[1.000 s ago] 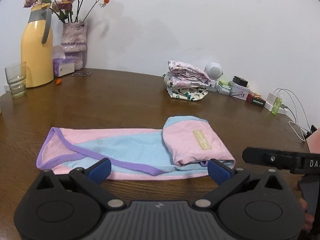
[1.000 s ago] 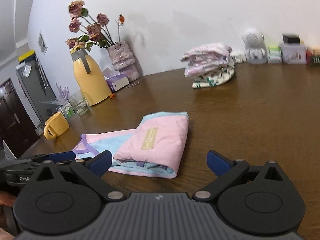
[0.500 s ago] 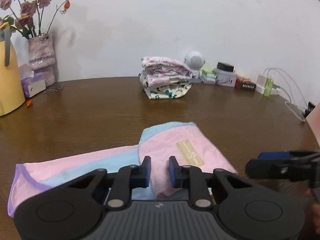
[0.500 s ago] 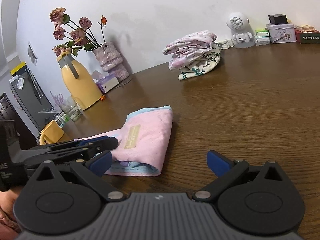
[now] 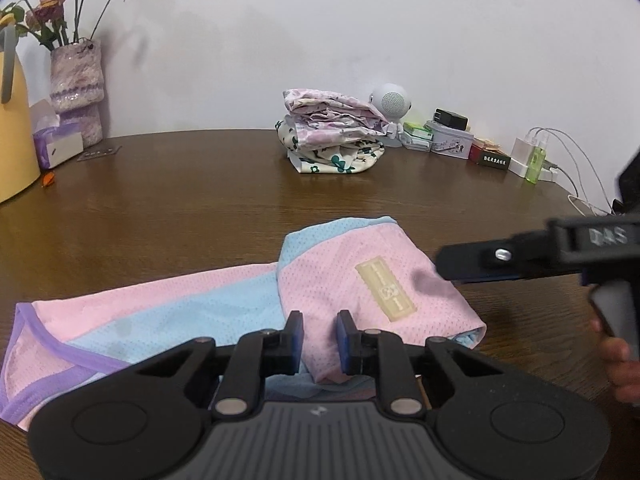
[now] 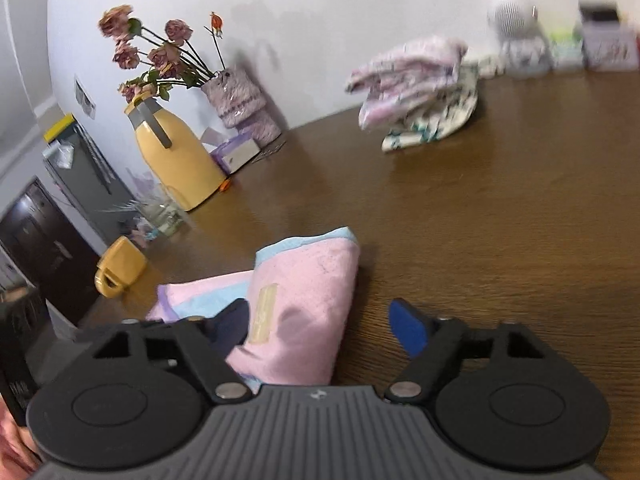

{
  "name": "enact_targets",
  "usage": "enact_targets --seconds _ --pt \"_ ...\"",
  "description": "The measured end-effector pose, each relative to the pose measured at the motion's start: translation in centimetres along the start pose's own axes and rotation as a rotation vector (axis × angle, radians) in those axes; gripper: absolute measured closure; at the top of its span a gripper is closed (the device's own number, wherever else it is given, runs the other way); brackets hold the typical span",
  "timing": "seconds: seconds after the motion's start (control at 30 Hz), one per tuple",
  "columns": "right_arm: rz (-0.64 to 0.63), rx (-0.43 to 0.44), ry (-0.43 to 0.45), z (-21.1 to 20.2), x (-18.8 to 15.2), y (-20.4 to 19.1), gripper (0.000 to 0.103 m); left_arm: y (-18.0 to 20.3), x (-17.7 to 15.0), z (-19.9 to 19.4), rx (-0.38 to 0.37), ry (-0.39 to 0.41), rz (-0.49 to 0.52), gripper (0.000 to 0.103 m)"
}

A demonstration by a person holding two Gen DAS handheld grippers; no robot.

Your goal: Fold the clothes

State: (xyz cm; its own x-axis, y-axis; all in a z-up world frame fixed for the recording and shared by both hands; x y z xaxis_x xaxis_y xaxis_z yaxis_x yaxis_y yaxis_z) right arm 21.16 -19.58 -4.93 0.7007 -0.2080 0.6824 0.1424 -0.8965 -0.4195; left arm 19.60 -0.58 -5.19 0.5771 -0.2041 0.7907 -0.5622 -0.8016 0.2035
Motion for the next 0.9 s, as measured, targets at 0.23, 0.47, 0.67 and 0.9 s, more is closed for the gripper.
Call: enact_targets --seconds 0.23,0.47,0.67,0.9 --pt "0.035 0.044 -0.064 2.3 0.0 -0.4 0.045 -0.1 -0.1 -0.2 -0.02 0.005 -0.019 0.085" --pt "0.085 0.053 -0.082 2.7 -0.4 -0.1 0.07 -0.3 0.0 -0.5 -0.057 0.026 -0.055 0.085" --pt "0.112 0.041 -0.078 2.7 -0.1 0.0 0.086 -0.5 0.5 -1.0 -0.092 0.043 -0.061 0.08" --pt "0.056 -0.061 -0.077 1.6 0.9 -0.1 0.087 -0.4 1.1 -1.3 -0.11 0.039 -0.007 0.085"
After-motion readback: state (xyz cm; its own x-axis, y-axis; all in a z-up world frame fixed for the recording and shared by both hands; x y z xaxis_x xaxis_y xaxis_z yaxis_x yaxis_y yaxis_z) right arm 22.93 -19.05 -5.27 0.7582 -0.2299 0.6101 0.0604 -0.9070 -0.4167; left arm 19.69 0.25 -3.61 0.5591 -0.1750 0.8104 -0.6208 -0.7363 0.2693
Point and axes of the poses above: each gripper's, at about its wrist camera, not at the fingertips, and z roughly the way its jaws point, y to its right, x to its top, the point moved 7 cm from there along z, roughly the way its jaws point, and after that the axes turned 11 degrees about -x, right-handed, at the moved point
